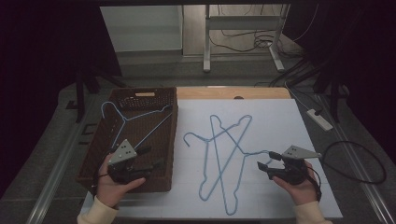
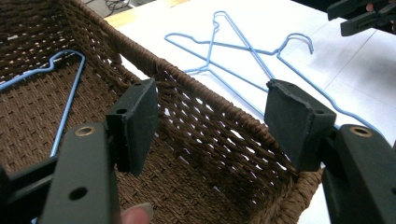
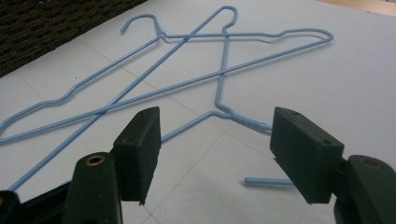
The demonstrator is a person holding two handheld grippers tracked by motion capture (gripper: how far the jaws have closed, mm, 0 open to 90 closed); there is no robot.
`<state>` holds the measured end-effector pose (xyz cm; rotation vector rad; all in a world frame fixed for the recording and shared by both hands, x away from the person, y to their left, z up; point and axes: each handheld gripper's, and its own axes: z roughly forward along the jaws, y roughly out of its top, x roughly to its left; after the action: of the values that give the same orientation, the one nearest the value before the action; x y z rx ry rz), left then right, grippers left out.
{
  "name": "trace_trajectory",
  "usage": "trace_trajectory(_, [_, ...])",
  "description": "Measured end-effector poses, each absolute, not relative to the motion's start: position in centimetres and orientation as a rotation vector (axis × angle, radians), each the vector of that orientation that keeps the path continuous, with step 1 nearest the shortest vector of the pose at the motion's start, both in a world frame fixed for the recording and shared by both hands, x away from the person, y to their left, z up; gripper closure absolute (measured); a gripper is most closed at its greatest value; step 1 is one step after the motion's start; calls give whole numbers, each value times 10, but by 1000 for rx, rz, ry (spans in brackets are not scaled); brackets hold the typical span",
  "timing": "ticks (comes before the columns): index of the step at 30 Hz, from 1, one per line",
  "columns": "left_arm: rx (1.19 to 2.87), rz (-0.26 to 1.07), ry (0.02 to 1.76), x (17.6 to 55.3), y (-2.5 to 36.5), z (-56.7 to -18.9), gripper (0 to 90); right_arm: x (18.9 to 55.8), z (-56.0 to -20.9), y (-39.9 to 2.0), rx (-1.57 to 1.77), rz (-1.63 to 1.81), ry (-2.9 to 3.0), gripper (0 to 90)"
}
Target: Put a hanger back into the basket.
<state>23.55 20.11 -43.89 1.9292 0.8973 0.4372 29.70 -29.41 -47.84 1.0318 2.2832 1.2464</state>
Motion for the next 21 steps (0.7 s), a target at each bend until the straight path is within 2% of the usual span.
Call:
trace_trajectory(7, [1928, 427, 887, 237, 201, -439, 347, 303, -476, -283, 1027, 1221, 2310, 349])
trace_trajectory(21, [1950, 413, 875, 238, 195, -443, 348, 336, -469, -226, 925, 1135, 2444, 355])
